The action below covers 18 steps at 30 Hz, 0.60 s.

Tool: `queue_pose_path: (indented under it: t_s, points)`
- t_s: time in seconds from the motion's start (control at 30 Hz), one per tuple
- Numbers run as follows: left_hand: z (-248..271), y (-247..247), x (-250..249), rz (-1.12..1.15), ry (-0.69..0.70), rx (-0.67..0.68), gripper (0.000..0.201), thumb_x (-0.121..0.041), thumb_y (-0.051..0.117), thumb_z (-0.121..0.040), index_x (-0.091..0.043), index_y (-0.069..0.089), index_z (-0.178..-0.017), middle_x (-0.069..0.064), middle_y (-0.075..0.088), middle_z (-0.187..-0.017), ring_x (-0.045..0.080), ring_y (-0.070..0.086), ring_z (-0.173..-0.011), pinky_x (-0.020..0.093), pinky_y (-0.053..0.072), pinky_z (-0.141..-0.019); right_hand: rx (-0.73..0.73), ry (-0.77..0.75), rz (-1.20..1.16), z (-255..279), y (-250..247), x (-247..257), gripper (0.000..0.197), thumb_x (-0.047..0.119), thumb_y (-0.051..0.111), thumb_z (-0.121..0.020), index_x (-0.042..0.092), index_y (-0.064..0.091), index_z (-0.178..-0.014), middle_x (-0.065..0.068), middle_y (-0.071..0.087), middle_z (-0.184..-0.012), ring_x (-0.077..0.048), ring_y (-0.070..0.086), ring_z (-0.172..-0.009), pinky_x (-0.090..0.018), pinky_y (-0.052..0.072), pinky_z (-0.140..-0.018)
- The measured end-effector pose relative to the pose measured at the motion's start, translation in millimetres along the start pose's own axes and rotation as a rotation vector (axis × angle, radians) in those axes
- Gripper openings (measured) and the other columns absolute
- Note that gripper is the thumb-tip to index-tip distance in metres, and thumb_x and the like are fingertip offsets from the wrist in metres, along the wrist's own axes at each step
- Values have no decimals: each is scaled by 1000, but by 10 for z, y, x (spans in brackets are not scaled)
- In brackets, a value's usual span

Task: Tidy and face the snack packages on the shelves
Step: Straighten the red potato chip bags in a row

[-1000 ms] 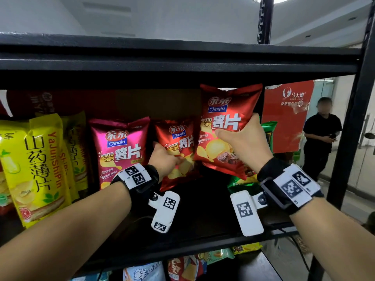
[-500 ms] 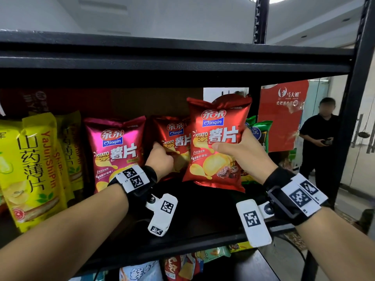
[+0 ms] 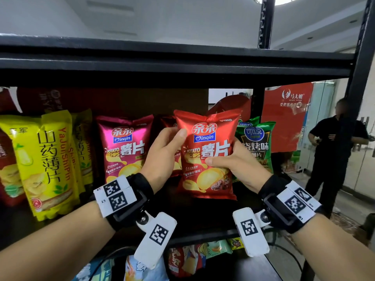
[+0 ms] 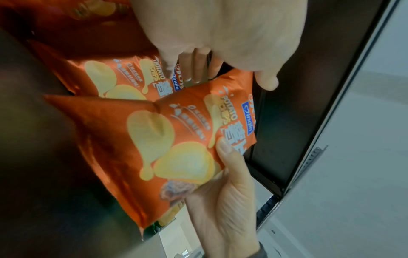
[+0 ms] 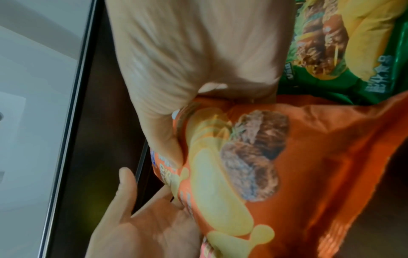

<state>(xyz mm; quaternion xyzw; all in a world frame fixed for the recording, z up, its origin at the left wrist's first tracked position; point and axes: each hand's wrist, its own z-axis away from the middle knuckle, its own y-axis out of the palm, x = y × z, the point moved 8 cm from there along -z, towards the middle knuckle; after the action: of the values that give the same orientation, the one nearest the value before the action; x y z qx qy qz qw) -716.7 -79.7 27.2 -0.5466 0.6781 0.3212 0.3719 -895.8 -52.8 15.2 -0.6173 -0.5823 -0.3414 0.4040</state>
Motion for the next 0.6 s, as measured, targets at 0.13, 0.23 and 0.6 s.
queue_pose_path:
  t_s: [0.13, 0.23, 0.6]
  points:
    - [82, 57, -100, 36, 17, 82, 69, -53, 81, -68, -21, 56, -124, -7, 74, -113, 13, 73, -102, 27, 61, -78, 64, -29, -59, 64, 148, 56, 63, -14, 73, -76, 13, 53, -130, -7, 75, -110, -20, 73, -99, -26, 58, -76]
    - [101, 65, -112, 30, 42, 101, 72, -41, 90, -66, -24, 53, -126, -6, 74, -114, 15, 73, -102, 32, 61, -81, 94, -38, -87, 75, 200, 77, 65, -14, 73, -76, 13, 52, -131, -5, 75, -109, -19, 73, -98, -25, 58, -75]
    - [155, -6, -227, 15, 48, 106, 66, -37, 86, -63, -21, 59, -121, -3, 77, -107, 18, 76, -93, 32, 63, -74, 133, -8, -195, 150, 384, 134, 55, 15, 79, -72, 21, 59, -123, -5, 75, -112, -23, 72, -102, -28, 59, -77]
